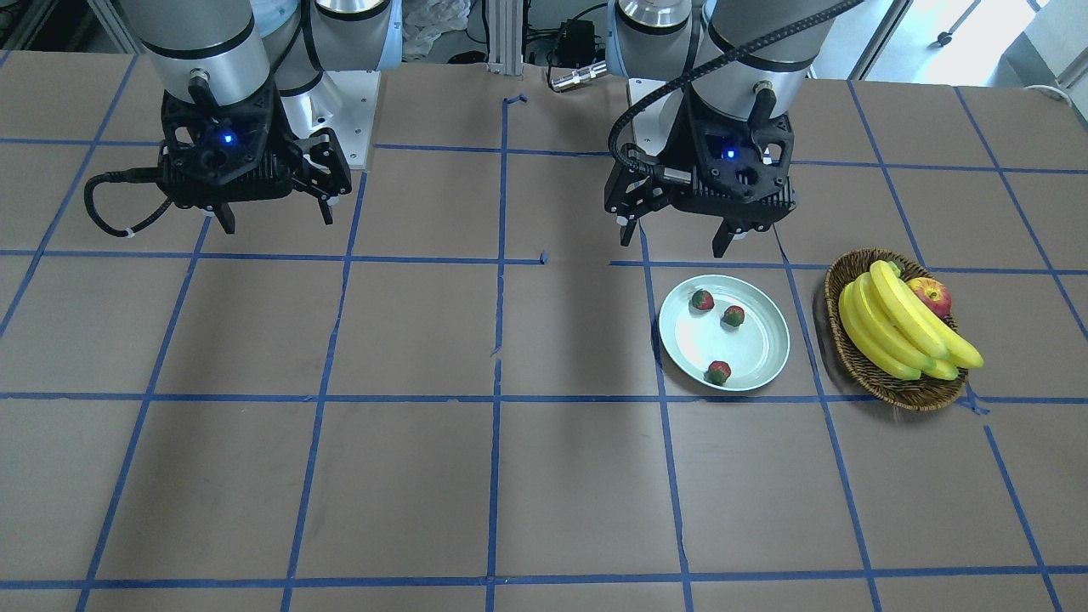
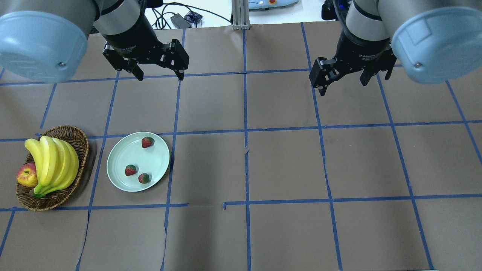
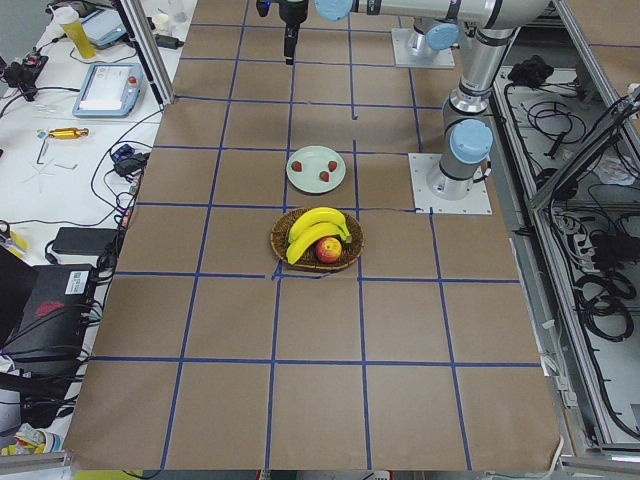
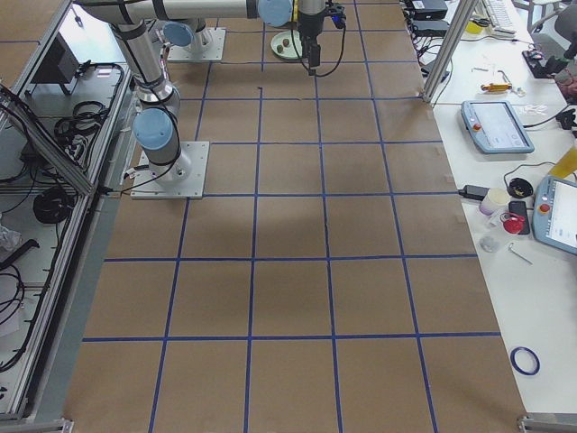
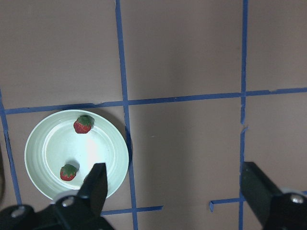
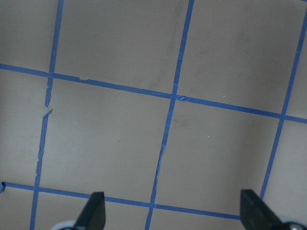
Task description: Collect all strawberries into plate
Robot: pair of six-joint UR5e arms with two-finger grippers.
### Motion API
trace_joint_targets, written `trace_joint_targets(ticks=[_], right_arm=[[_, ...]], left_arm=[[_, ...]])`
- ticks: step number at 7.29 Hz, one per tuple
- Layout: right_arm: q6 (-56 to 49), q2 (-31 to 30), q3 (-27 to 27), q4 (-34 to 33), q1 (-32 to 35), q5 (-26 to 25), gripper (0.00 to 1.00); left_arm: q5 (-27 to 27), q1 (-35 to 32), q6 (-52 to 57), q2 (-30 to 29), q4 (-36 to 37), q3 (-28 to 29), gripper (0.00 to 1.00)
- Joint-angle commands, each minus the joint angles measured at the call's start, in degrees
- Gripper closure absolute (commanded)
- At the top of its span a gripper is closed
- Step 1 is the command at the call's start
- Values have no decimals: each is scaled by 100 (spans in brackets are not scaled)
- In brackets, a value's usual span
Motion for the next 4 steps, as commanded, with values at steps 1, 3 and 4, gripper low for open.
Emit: trace_joint_targets(ticks=[1,3,4], right_arm=[[6,4,-318,130,17,-14,0],[6,65,-495,219,-36,-5,0],[6,65,-487,236,-27,21,0]], left_arm=[[633,-34,-35,133,-26,-109,0],[602,-43,-299,185,123,-417,0],[576,-43,-378,229,141,-426,0]])
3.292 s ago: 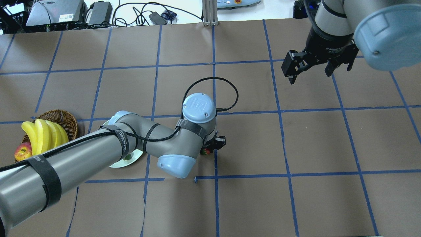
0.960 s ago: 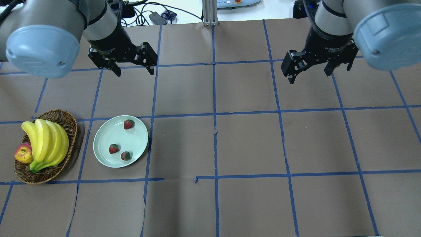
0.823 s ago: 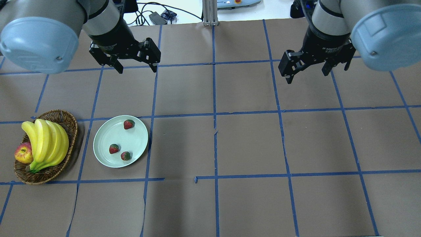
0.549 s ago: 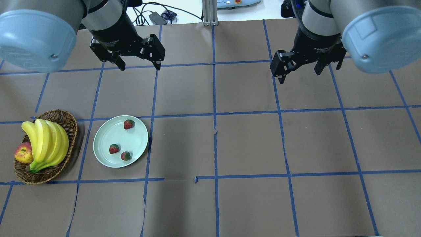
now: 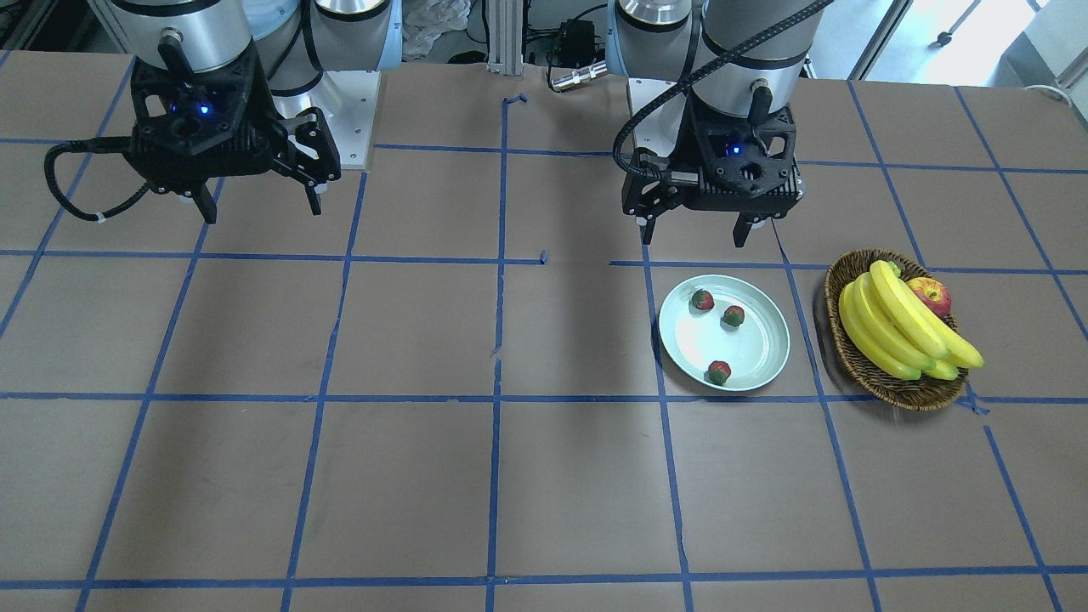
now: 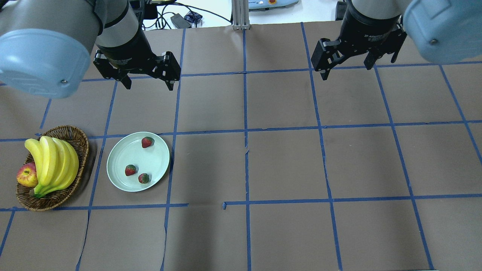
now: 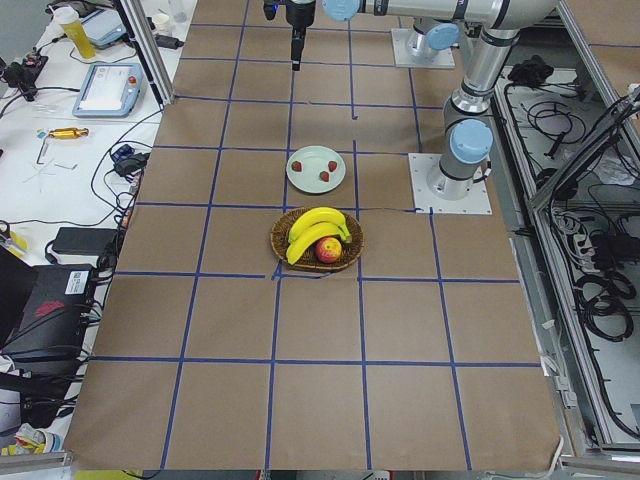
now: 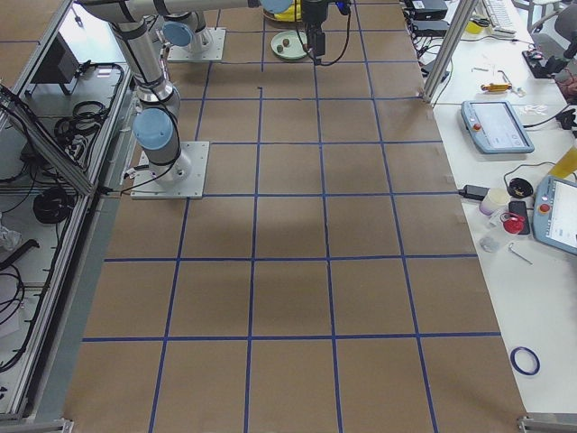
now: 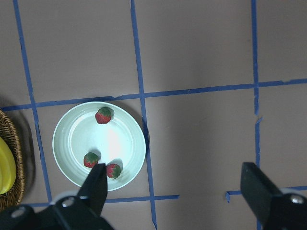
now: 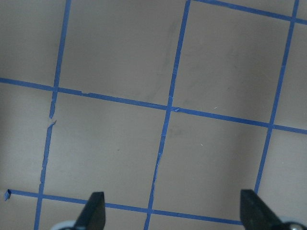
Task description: Collect all strawberries into plate
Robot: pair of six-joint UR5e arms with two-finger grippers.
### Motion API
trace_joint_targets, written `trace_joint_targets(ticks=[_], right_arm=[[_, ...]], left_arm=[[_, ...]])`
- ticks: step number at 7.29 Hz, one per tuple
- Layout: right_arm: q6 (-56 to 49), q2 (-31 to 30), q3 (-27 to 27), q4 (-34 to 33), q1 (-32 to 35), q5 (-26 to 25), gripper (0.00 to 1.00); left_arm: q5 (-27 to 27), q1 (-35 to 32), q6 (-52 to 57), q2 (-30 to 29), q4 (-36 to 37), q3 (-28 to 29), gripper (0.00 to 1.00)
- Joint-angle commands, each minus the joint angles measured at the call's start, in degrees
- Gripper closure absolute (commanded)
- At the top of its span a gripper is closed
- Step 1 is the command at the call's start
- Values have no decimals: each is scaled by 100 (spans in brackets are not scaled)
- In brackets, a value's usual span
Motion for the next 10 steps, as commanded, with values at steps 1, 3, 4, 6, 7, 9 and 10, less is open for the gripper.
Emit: trace_joint_targets(ticks=[1,3,4,6,7,9,10], right_arm=[[9,11,-6,15,0,195,0],[9,11,29,15,0,232,0],[9,2,47,15,8,232,0],[17,-15,65,24,9,223,0],[70,-15,65,15,9,223,0],[97,-15,65,15,9,223,0],[97,-15,65,15,9,223,0]], left_arm=[[-22,-4,-158,66,49,-47,0],[-329,-22,-369,49,32,-21,0],[-295,-22,-282,22,31,-12,0],[-321,-13,148,5,-30,6,0],[-313,-22,167,5,-30,6,0],[-313,-13,141,-4,-21,-3,0],[-312,-13,123,5,-21,-3,0]])
